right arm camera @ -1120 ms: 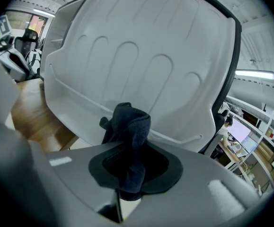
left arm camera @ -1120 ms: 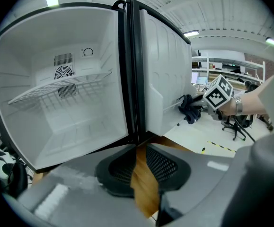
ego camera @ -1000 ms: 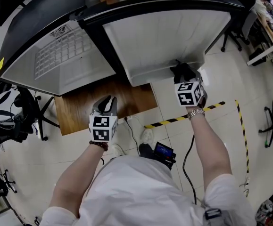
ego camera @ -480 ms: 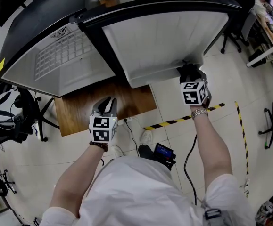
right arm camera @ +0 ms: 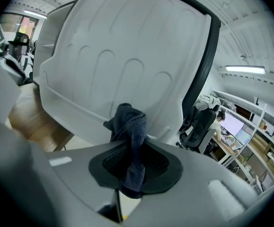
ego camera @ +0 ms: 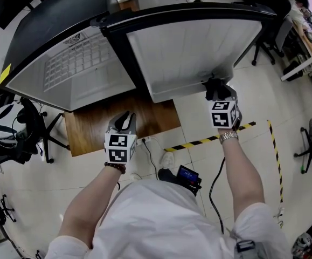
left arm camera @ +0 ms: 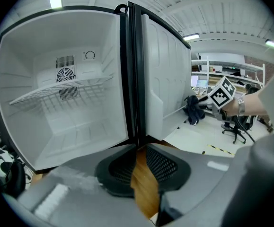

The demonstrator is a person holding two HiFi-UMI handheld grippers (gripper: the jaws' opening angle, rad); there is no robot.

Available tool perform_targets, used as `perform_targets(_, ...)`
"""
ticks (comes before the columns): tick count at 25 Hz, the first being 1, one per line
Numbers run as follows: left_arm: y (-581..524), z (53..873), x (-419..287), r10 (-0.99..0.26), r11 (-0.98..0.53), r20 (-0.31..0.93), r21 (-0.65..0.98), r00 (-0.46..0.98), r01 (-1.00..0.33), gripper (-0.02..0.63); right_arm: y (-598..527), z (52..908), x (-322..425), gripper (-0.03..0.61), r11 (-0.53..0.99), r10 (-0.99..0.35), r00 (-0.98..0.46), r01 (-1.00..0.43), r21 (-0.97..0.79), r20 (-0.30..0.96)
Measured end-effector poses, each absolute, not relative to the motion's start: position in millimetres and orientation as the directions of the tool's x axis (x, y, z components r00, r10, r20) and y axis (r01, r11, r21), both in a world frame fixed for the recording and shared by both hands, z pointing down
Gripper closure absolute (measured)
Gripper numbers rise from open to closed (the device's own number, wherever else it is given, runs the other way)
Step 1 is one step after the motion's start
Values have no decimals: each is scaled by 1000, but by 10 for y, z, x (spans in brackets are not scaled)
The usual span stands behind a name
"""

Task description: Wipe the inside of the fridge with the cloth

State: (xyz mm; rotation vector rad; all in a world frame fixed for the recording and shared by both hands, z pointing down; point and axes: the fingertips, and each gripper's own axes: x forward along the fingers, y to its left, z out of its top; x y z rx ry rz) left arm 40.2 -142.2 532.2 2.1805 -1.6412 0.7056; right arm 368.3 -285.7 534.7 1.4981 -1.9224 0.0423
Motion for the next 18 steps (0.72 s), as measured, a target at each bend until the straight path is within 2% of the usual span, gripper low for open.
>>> perform_targets(9,-1275,5061,199,-833,-297,490,-5,257,-955,538,-2306,4963,3209,523,357,-858,-144,-857,371,494)
perform_targets(18,-845,4752,-312,-869,-285,415,26,270,-958,539,-1638,4392,2166,523,442,-858,-291,-837,322,424)
